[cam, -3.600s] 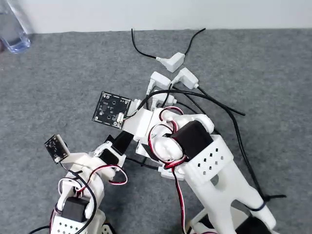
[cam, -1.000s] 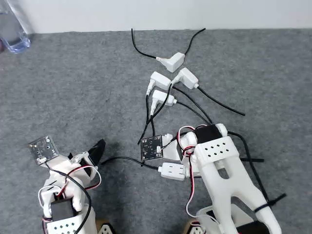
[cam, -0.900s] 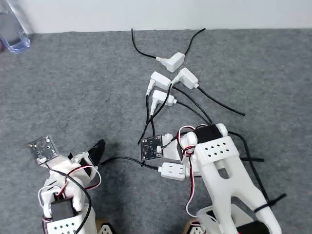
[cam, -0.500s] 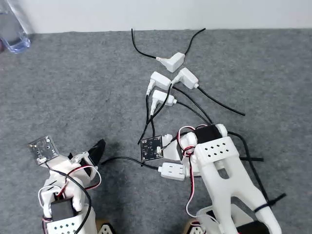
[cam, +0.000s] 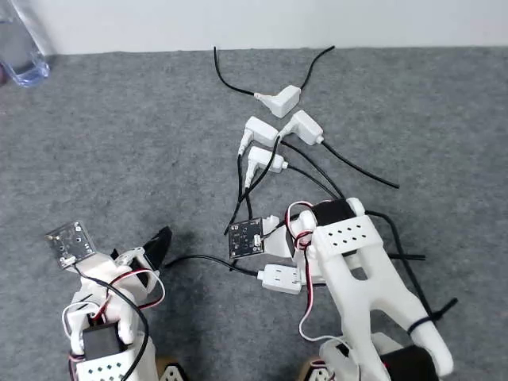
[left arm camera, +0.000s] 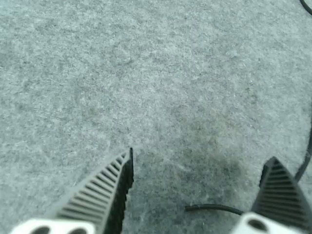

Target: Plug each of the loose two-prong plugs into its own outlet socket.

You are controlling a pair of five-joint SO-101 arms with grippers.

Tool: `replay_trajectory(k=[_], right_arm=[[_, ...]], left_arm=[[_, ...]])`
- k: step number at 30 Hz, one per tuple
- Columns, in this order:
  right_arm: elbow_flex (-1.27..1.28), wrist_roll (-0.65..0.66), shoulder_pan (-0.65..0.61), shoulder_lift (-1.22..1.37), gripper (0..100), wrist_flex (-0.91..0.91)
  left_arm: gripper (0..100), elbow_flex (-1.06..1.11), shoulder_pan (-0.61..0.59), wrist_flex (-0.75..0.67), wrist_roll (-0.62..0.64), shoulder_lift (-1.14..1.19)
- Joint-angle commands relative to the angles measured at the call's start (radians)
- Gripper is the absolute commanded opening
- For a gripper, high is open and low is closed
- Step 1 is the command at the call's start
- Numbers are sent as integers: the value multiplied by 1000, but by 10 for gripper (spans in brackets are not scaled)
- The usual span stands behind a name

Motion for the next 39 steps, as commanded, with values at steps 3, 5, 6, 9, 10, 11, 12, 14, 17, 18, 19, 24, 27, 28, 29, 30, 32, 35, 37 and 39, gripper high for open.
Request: replay_trajectory(k=[3,5,6,9,10,11,12,14,17,18,19,24,27,28,29,30,32,35,37,39], right_arm=[[-11,6,-21,18,8,-12],[-11,5,-38,19,8,-5],[-11,0,-45,21,8,-4],[-11,-37,-79,15,8,-2],[-11,-38,-90,15,8,1],[-11,-38,-94,15,8,7],[-11,-41,-97,15,8,13],[-11,-44,-96,15,8,15],[-9,-44,-88,22,8,22],[-9,-44,-93,24,8,22],[-9,-46,-94,24,8,21],[-9,-89,-176,25,8,13],[-9,-121,-223,27,8,10],[-9,-123,-231,30,8,10],[-9,-123,-237,39,8,10],[-9,-123,-239,56,8,8],[-9,-130,-242,105,8,-16],[-9,-155,-245,191,8,-65],[-14,-157,-249,234,8,-87],[-35,-158,-257,274,8,-88]], left_arm=[[385,-8,-5,-23,-8,-8],[385,-8,-5,-23,-8,-8],[385,-8,-5,-23,-8,-8],[385,-8,-5,-23,-8,-8],[385,-8,-5,-23,-8,-8],[385,-8,-5,-23,-8,-8],[385,-8,-5,-23,-8,-8],[385,-8,-5,-23,-8,-8],[385,-8,-5,-23,-8,-8],[385,-8,-5,-23,-8,-8],[385,-8,-5,-23,-8,-8],[385,-8,-5,-23,-8,-8],[385,-8,-5,-23,-8,-8],[385,-8,-5,-23,-8,-8],[385,-8,-5,-23,-8,-8],[385,-8,-5,-23,-8,-8],[385,-8,-5,-23,-8,-8],[385,-8,-5,-23,-8,-8],[385,-8,-5,-23,-8,-8],[385,-8,-5,-23,-8,-8]])
